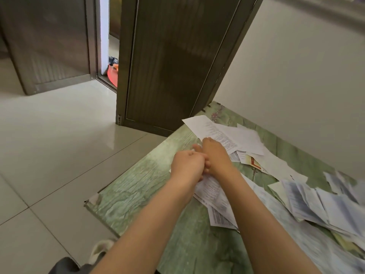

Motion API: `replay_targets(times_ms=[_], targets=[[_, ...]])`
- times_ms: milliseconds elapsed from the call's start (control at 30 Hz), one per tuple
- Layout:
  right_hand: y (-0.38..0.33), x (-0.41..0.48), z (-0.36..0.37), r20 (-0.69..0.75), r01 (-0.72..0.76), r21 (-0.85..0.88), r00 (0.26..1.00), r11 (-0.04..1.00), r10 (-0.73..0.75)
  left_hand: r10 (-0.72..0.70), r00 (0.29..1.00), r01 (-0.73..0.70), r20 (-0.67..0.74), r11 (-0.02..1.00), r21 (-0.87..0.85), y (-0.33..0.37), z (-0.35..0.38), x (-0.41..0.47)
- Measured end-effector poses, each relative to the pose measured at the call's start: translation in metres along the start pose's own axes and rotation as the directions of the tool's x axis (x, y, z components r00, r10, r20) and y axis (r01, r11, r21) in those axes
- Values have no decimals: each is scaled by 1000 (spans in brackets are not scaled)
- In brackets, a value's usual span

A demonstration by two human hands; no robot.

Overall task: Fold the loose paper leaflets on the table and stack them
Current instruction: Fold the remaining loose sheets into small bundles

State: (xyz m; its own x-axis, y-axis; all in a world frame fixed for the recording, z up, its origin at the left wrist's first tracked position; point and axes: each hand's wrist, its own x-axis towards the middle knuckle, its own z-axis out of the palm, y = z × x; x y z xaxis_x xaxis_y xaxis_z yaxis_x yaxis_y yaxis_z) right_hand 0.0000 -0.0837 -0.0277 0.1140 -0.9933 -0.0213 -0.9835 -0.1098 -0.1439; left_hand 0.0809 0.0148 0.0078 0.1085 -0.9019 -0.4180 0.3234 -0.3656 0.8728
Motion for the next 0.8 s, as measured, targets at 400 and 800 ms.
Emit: replay_targets(times_ms=[400, 800], targets=[[1, 12, -8, -165, 33, -308, 982, 951, -87, 6, 1000, -6, 11, 1000, -5, 0, -2, 2], [11, -102, -60, -73, 10, 979, 950, 203, 303, 183, 976, -180, 117, 983, -35, 11, -12, 4]])
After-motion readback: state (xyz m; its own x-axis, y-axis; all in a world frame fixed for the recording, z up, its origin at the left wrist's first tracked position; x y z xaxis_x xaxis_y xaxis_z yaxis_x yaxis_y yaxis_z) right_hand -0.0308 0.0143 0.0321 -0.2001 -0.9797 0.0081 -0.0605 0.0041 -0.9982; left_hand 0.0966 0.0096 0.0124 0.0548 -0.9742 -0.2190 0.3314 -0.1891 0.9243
